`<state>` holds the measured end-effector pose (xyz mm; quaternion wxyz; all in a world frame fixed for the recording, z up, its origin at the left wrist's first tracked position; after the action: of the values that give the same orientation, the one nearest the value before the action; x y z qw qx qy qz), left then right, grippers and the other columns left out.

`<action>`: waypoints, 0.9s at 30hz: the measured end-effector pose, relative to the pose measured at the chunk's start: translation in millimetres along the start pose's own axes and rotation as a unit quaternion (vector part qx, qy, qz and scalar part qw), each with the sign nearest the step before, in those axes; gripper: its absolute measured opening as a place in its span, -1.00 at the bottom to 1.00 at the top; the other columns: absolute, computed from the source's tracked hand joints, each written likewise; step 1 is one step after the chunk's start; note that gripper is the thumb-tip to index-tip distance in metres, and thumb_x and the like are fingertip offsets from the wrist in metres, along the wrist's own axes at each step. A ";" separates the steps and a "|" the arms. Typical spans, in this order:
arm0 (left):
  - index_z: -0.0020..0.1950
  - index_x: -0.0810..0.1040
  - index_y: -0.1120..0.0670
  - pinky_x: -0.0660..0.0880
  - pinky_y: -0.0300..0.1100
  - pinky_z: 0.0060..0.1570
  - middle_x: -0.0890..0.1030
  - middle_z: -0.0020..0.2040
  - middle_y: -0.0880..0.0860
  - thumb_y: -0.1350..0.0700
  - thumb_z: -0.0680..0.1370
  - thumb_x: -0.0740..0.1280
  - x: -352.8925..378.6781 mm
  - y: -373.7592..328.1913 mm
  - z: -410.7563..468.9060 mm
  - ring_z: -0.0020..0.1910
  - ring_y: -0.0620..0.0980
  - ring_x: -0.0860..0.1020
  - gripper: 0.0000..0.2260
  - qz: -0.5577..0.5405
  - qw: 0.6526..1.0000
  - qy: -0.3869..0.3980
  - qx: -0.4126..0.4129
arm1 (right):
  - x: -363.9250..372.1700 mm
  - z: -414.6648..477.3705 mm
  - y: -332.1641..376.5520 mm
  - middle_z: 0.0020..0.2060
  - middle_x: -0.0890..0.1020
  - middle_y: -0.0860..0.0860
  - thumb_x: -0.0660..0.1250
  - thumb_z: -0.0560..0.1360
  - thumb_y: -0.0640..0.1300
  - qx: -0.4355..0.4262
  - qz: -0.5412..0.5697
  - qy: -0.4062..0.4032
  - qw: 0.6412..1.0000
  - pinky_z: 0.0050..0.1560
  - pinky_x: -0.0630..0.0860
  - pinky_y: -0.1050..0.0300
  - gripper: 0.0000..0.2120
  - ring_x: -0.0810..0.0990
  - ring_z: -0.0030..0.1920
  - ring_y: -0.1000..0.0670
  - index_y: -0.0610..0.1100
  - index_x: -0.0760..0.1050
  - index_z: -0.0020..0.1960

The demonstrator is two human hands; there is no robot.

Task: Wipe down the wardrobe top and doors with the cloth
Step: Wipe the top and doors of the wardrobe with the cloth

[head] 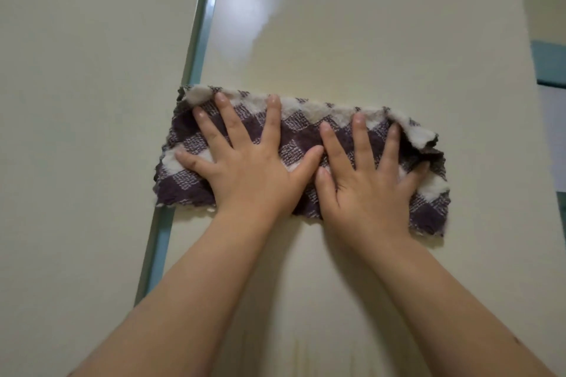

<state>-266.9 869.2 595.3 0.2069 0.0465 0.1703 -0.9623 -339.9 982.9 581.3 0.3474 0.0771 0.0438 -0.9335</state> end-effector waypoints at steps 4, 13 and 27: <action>0.45 -0.23 -0.26 -0.17 0.48 0.22 -0.28 0.50 0.18 -0.50 0.35 -0.13 -8.1 -18.4 56.2 0.45 0.29 -0.29 -0.26 0.005 1.000 -0.008 0.013 | -7.6 58.6 -5.4 0.50 -0.29 0.14 -0.17 0.57 0.19 0.009 -0.002 0.029 1.000 0.30 -0.24 -0.47 -0.50 -0.32 0.48 -0.16 0.32 -0.30 0.44; 0.46 -0.18 -0.25 -0.10 0.45 0.24 -0.22 0.52 0.19 -0.50 0.36 -0.12 -38.4 -57.5 204.1 0.46 0.29 -0.26 -0.26 0.029 0.999 -0.019 0.017 | -35.4 217.4 -3.8 0.52 -0.22 0.14 -0.17 0.58 0.20 -0.018 -0.002 0.011 1.000 0.30 -0.24 -0.49 -0.51 -0.28 0.49 -0.17 0.30 -0.22 0.47; 0.45 -0.03 -0.31 -0.20 0.23 0.39 -0.11 0.54 0.08 -0.48 0.38 -0.05 -57.2 -62.9 264.1 0.50 0.16 -0.17 -0.34 0.015 0.997 -0.026 0.078 | -53.3 287.6 -12.7 0.52 -0.22 0.06 -0.14 0.55 0.28 -0.030 0.008 0.024 0.999 0.27 -0.26 -0.54 -0.50 -0.33 0.48 -0.21 0.34 -0.15 0.46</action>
<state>-245.9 853.3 871.5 0.2209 0.0404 0.0888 -0.9704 -341.1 987.8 874.0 0.3562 0.0892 0.0795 -0.9267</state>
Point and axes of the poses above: each hand's wrist, its own z-axis towards the middle knuckle, its own x-axis out of the palm, y = z × x, the point moved 6 cm from there along z, towards the middle knuckle
